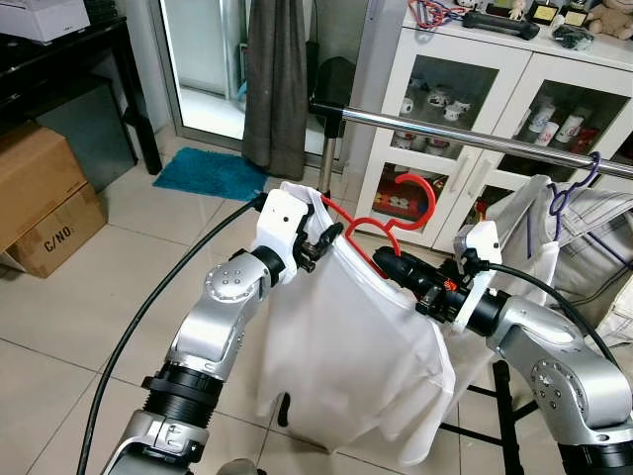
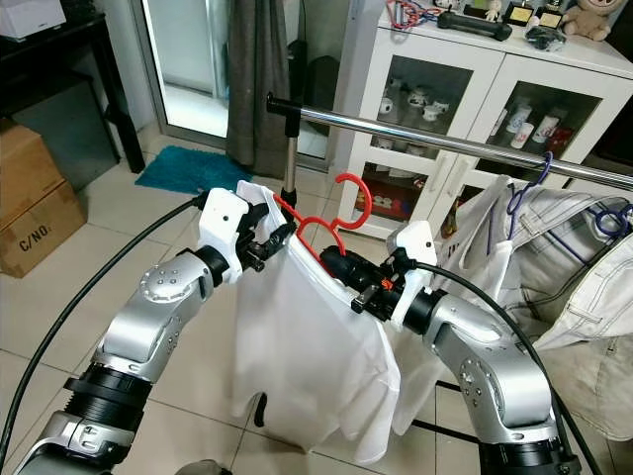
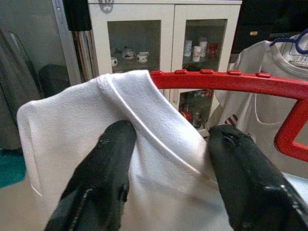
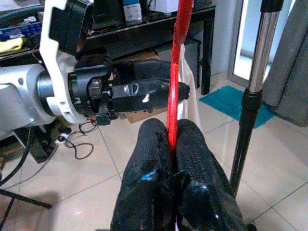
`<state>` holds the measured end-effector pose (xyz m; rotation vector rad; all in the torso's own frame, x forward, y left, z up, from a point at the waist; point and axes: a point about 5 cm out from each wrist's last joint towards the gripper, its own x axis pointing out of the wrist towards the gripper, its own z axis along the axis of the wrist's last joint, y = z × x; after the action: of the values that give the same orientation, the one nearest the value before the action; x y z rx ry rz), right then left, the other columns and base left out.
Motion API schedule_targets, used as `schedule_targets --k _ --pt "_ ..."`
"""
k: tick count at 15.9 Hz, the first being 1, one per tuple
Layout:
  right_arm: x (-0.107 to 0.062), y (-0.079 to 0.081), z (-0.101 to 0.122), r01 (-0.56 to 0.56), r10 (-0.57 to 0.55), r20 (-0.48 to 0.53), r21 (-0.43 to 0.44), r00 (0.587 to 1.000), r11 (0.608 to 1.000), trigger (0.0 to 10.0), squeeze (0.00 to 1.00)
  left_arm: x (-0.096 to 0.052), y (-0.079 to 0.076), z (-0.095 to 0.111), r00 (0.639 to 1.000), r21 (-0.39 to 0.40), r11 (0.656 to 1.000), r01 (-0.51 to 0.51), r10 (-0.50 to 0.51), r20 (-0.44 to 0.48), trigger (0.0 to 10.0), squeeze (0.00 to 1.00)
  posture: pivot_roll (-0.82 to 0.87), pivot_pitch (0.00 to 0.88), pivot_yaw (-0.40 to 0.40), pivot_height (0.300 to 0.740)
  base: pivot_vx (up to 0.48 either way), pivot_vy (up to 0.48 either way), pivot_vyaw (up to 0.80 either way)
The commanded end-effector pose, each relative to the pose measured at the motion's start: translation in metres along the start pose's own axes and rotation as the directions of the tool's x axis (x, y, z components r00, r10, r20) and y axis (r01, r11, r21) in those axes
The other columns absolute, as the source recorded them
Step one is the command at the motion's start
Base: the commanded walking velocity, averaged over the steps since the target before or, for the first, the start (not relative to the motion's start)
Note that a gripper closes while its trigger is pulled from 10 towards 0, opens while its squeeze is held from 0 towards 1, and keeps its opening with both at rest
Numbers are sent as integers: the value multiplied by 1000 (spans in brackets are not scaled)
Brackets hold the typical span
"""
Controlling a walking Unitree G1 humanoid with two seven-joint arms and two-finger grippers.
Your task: Hang hanger
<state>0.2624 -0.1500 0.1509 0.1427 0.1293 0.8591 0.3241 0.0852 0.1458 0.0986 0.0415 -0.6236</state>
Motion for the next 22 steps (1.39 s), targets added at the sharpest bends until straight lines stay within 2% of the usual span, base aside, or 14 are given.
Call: schedule_targets --k 1,6,10,12,15,16,18,19,20,21,22 --pt "-2 0 11 -12 14 33 -39 999 999 10000 0 3 -2 3 1000 4 1000 5 -5 7 0 0 95 0 -69 740 0 0 0" --pt "-2 -4 11 12 -11 28 -38 1000 999 10000 0 2 -6 5 999 4 1000 26 -26 18 0 0 98 0 -69 740 0 0 0" --pt "-2 -9 8 51 -51 3 -52 999 997 10000 0 0 0 11 999 0 1000 -3 3 45 0 0 100 0 -69 740 0 0 0" --pt "-6 -14 -1 89 -98 -81 -117 992 989 10000 0 -5 4 21 997 12 1000 -3 2 74 0 0 96 0 -66 740 0 0 0" --pt "-11 -19 -9 104 -124 -136 -143 983 984 10000 0 -11 4 34 994 21 999 29 -31 107 0 0 99 0 -63 740 0 0 0" --pt "-12 -19 -8 109 -127 -126 -137 984 985 10000 0 -12 6 36 994 21 1000 22 -24 103 0 0 99 0 -63 740 0 0 0" --pt "-11 -19 0 118 -126 -71 -107 990 987 10000 0 -14 9 23 999 -8 1000 -19 19 30 0 0 99 0 -61 740 0 0 0" --pt "-9 -19 3 119 -122 -38 -81 992 990 10000 0 -13 8 12 999 7 999 -35 35 -36 10000 0 97 0 -62 740 0 0 0" --pt "-6 -16 9 102 -102 16 -18 995 995 10000 0 -9 7 4 996 32 998 -60 62 -71 10000 0 95 0 -65 740 0 0 0" --pt "-4 -13 12 77 -78 47 25 996 997 10000 0 -6 9 1 989 64 992 -107 112 -93 10000 1000 92 0 -62 740 0 0 0" --pt "-1 -9 13 51 -55 64 56 996 997 10000 0 -4 12 3 983 76 986 -149 156 -97 10000 1000 89 0 -59 740 0 0 0"
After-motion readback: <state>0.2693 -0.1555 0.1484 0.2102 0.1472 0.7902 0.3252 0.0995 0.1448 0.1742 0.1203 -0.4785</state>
